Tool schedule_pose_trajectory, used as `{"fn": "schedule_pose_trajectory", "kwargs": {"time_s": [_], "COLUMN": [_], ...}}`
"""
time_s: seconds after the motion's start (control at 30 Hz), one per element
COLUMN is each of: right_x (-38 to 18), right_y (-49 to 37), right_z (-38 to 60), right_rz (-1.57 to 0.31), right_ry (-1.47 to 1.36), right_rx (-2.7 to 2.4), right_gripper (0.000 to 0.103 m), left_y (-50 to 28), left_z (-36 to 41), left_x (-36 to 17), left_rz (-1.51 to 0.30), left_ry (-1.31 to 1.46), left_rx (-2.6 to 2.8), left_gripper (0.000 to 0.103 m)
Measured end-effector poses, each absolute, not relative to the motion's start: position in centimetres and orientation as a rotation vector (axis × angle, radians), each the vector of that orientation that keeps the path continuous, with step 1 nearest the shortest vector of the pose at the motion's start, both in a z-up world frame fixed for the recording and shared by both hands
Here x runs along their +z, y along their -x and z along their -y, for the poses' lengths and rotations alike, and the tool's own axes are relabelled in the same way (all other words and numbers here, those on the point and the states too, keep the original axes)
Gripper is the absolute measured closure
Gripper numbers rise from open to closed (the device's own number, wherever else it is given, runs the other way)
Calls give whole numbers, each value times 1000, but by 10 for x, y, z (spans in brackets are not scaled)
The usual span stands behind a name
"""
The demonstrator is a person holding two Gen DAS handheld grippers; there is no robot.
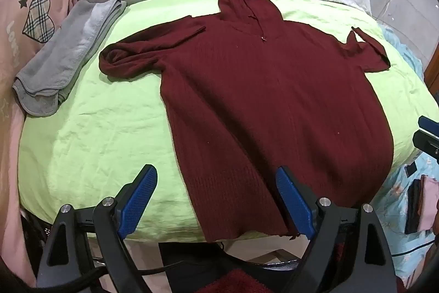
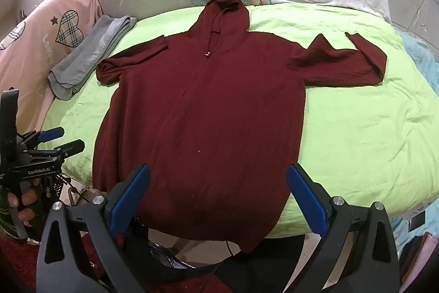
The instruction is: Fold large clothes
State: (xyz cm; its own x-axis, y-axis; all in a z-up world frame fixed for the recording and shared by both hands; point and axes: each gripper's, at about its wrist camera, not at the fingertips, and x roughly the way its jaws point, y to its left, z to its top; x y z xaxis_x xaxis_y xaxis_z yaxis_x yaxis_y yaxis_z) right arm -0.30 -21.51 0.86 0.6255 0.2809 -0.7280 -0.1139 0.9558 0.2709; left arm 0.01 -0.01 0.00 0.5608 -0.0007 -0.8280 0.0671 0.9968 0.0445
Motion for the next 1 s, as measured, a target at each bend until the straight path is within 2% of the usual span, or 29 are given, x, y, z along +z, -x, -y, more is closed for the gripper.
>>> {"fn": "schedule_pose_trajectory", "kwargs": {"time_s": [1.0], "right_x": [4], "right_y": [2], "right_z": [215], "right_rz": [-865], "right_ry": [-205], "right_rx": [237], "right_gripper": [4], "left_y": [2], "left_z": [0], "left_x": [-3], "left_rz": [-973], "left_ry": [-76], "left_rx": [-43], "left_gripper": [13]}}
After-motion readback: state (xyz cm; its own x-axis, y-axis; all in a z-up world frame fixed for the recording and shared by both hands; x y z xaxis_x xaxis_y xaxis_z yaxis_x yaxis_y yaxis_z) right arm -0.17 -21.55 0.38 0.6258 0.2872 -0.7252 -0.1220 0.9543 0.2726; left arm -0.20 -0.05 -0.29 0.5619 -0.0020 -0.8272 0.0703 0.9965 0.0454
